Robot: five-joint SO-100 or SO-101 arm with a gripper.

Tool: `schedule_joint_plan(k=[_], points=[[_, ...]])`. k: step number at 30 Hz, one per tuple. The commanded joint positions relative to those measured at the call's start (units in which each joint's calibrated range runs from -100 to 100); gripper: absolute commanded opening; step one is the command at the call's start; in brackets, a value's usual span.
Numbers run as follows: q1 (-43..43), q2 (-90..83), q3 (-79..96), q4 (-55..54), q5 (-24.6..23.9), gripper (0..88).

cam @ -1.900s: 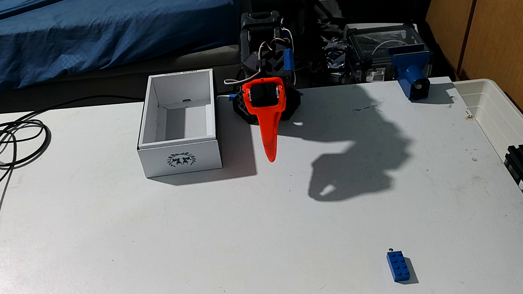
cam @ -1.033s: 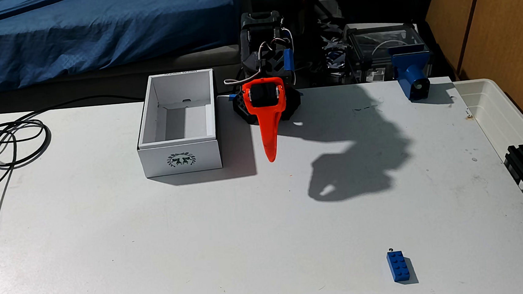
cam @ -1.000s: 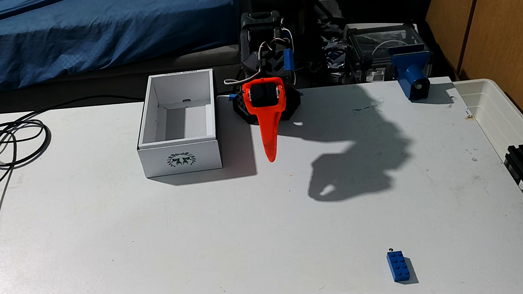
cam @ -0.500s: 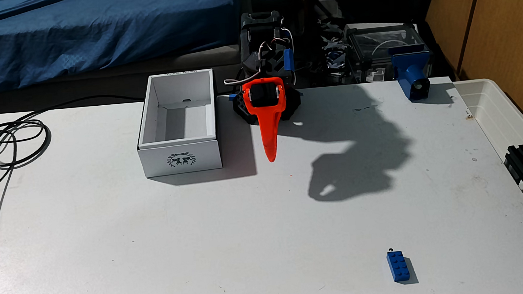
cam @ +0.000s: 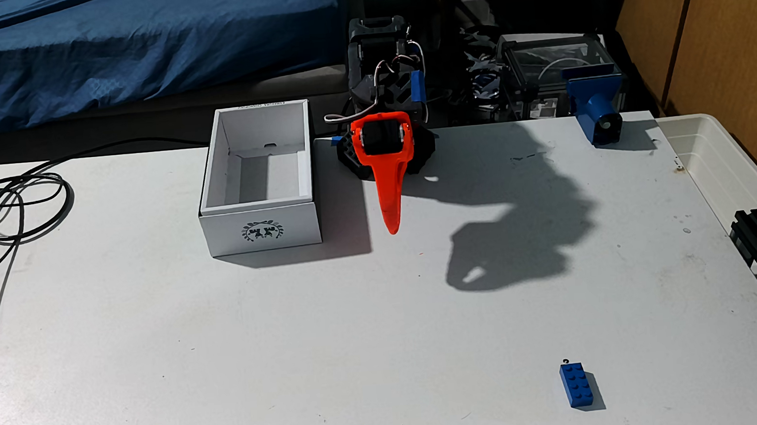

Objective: Grab the blue brick and place in box

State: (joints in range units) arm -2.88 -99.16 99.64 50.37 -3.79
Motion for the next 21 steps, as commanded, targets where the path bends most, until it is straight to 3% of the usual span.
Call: schedule_joint_plan(k=[1,7,17,21], points=[[0.28,-0.17,-0.17,0.17,0.03,0.9],[0.20,-0.51,-0.17,-0.70,-0.29,0.9],[-2.03,-0.59,-0.17,-19.91,-0.13,0.9],[-1.36,-0.51,-0.97,-21.20,0.61,0.9]])
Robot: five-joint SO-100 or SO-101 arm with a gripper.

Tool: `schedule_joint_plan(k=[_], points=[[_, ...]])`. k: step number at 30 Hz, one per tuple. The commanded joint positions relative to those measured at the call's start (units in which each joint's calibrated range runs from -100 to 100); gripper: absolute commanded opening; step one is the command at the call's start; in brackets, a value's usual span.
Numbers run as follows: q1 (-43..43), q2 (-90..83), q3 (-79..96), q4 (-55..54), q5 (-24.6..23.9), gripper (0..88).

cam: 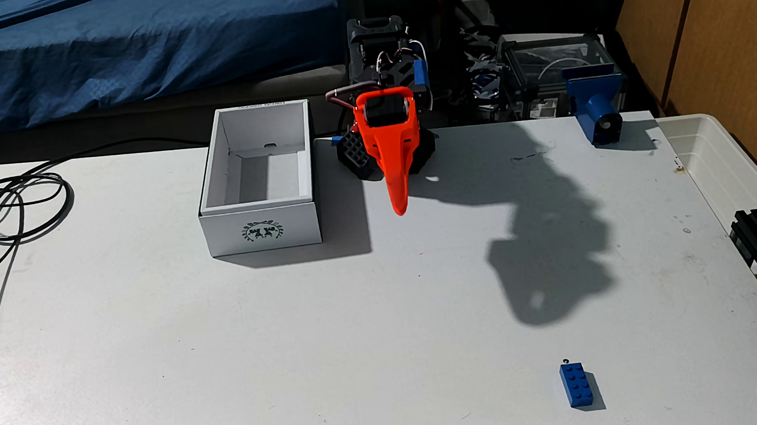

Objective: Grab the blue brick and place in box

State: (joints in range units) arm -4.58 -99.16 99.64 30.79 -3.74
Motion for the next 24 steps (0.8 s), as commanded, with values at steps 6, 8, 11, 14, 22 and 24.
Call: schedule_joint_plan(k=[6,8,11,14,22,24], points=[[1.38,-0.08,-7.89,6.57,5.50,0.9],[1.46,0.17,-13.75,11.82,7.13,0.9],[1.46,0.17,-19.61,18.20,7.50,0.9],[1.38,0.17,-20.94,21.48,7.50,0.9],[1.46,0.25,-21.47,23.46,7.55,0.9],[2.27,0.25,-21.47,23.46,7.55,0.9]])
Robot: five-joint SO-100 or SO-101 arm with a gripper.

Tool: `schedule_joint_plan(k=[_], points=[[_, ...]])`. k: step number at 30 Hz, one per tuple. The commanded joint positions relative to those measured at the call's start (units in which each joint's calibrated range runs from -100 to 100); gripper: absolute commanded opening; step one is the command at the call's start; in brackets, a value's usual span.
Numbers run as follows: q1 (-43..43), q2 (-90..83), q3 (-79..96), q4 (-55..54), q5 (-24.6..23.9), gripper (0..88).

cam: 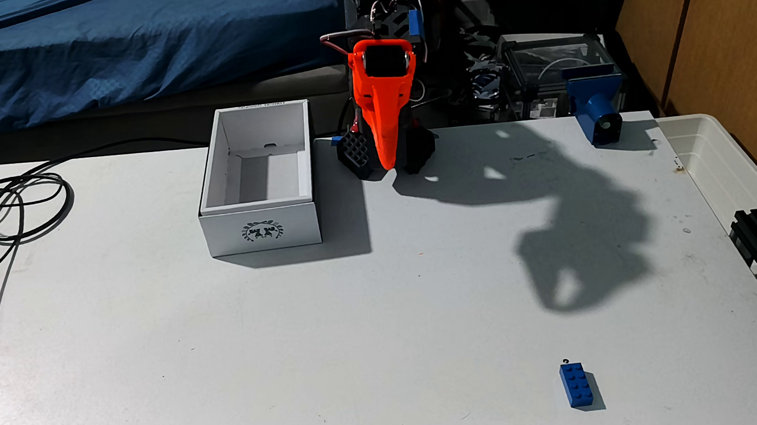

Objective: Grab the blue brick and place in box

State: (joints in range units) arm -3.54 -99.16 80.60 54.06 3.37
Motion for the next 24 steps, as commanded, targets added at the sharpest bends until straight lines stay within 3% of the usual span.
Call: schedule_joint_plan(k=[1,8,15,24], points=[[1.91,0.25,-2.52,0.10,0.39,0.9],[7.48,2.79,-5.71,-0.08,-0.03,0.9],[13.94,15.98,-12.36,-1.63,-0.34,0.9],[23.45,35.35,-16.98,-13.26,-6.45,0.9]])
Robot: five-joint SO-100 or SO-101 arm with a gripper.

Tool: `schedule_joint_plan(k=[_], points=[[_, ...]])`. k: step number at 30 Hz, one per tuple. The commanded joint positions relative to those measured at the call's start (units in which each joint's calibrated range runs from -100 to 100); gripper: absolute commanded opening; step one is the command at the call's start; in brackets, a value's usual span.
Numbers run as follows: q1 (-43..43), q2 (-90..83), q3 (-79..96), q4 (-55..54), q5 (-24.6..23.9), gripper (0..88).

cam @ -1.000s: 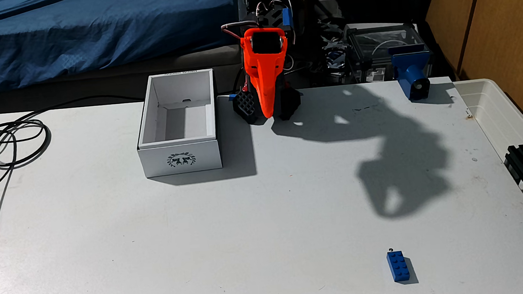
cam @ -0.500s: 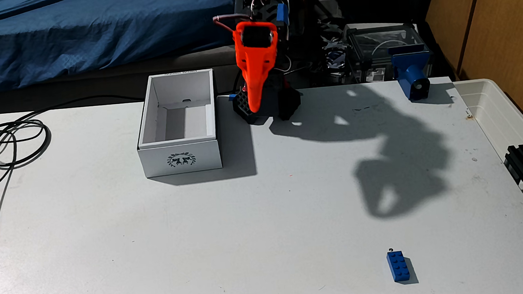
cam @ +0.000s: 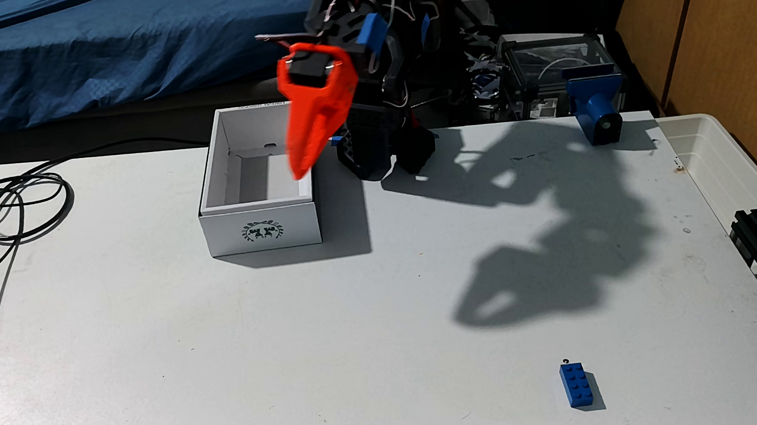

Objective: Grab the blue brick and place in box

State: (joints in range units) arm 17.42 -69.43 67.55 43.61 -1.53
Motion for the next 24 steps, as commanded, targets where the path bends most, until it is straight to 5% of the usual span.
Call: schedule_joint_plan(k=[1,15,24], points=[[3.16,7.73,-4.72,-3.33,-2.03,0.9],[6.58,33.02,-12.89,-8.32,-15.97,1.2],[-2.41,34.29,-16.35,-7.89,-27.18,1.2]])
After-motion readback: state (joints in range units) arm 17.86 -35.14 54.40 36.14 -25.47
